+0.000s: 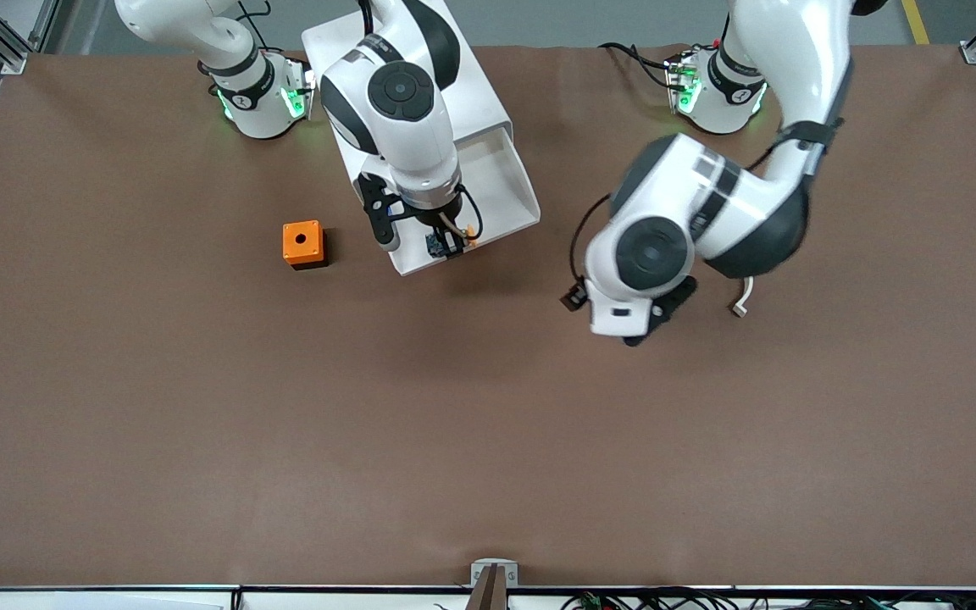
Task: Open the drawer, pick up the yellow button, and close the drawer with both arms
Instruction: 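Lift the switch out with the right gripper while the left gripper reaches the drawer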
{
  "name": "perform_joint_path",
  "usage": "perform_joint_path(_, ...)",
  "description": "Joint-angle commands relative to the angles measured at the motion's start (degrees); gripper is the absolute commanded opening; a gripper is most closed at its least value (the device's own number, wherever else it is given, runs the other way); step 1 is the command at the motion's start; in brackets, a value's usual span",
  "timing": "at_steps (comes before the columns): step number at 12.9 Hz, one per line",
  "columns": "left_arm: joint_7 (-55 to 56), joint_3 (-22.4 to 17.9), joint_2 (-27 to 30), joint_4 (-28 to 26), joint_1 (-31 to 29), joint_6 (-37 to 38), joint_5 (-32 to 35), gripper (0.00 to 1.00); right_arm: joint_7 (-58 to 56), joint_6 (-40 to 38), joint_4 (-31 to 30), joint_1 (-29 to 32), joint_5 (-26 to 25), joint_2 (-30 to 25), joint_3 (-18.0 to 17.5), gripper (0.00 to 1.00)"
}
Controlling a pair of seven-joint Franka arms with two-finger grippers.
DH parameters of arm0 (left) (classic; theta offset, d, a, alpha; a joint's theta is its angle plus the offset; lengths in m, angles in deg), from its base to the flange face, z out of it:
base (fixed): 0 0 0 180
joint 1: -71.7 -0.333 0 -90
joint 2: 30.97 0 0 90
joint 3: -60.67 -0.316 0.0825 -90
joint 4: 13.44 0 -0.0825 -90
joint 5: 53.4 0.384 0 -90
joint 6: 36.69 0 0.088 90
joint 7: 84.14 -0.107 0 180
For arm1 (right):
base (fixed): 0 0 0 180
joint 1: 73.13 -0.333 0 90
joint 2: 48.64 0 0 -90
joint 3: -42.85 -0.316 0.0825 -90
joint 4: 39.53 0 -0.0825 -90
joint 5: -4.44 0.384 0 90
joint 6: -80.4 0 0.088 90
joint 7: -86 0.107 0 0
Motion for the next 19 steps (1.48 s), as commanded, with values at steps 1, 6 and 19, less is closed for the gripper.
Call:
perform_joint_path(1, -0.29, -0.21, 1.16, -0.83, 3.94, -2.75, 3.65, 1.0, -2.62, -0.9, -0.15, -0.6, -0.58, -1.84, 0.14, 0.11)
perform_joint_path(6, -0.9, 0.66, 1.07, -1.18, 4.48, -6.0, 3.65, 1.0, -20.17, -9.24, 4.41, 5.27, -0.32, -2.63, 0.4, 0.02)
perform_joint_path(19, -13.38, 5.68, -1.91, -7.33, 7.82, -24.21, 5.23, 1.0, -88.73, -12.08, 1.96, 38.31, -0.76, -2.12, 0.49, 0.01)
